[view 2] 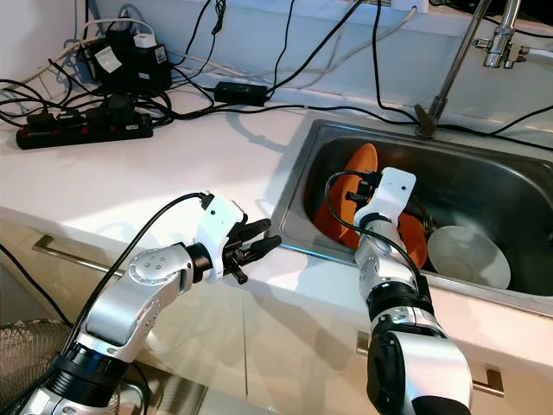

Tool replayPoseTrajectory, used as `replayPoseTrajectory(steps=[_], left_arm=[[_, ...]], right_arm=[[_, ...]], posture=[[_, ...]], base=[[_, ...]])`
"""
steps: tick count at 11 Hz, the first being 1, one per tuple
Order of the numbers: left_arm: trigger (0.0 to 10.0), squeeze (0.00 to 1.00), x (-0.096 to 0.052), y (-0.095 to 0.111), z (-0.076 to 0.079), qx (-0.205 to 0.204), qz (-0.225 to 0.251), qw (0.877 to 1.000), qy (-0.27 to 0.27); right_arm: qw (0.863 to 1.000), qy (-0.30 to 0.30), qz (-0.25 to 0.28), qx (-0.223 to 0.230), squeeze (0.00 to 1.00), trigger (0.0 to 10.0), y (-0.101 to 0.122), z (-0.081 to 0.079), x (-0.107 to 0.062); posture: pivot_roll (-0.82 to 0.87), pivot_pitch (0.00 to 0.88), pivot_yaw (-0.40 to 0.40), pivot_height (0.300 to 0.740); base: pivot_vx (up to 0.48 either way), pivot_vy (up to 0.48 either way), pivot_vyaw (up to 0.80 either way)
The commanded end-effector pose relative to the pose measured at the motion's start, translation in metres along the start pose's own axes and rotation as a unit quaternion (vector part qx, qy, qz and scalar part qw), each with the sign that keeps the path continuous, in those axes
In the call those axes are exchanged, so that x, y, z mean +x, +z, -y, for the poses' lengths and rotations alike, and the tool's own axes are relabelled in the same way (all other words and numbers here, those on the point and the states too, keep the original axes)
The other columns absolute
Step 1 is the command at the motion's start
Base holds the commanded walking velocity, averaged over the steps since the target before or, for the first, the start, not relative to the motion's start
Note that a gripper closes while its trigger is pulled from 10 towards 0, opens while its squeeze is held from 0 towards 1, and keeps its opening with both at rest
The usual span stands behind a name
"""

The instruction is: Kitchen organization

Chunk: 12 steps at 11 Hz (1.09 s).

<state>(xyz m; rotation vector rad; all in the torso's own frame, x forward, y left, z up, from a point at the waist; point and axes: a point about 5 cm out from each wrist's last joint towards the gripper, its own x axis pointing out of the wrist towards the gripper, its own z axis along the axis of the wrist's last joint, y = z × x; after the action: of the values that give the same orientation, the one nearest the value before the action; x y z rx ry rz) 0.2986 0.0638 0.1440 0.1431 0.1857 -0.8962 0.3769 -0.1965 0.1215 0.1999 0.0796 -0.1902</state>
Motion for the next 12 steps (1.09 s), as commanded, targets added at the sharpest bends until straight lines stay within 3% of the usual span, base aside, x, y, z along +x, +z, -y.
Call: replayPoseTrajectory(steps=[1,2,4,10,12], left_arm=[[10.0,0.00,0.000,0.002,0.002,0.003,0.001,1.000,-0.007],[10.0,0.00,0.000,0.003,0.001,0.004,0.001,1.000,-0.007],[10.0,0.00,0.000,0.002,0.001,0.004,0.000,1.000,-0.007],[10.0,0.00,0.001,0.004,0.000,0.014,0.019,1.000,0.004],[10.0,0.00,-0.003,0.019,-0.020,0.075,0.110,0.982,0.131]], right_arm=[[1.000,0.000,0.020,-0.013,1.00,10.0,0.010,0.000,0.003],[0.999,0.000,0.037,-0.038,0.00,10.0,0.015,-0.001,0.003],[0.995,-0.010,0.079,-0.063,0.00,10.0,0.030,-0.001,0.004],[0.992,-0.001,0.101,-0.082,0.00,10.0,0.032,-0.008,0.002],[0.988,0.040,0.140,-0.059,0.00,10.0,0.037,-0.021,-0.002]], posture=[[0.24,0.008,-0.052,0.740],[0.24,0.008,-0.052,0.740],[0.24,0.009,-0.051,0.740],[0.24,0.009,-0.051,0.740],[0.23,0.009,-0.050,0.740]], base=[[0.000,0.000,0.00],[0.000,0.000,0.00],[0.000,0.000,0.00],[0.000,0.000,0.00],[0.000,0.000,0.00]])
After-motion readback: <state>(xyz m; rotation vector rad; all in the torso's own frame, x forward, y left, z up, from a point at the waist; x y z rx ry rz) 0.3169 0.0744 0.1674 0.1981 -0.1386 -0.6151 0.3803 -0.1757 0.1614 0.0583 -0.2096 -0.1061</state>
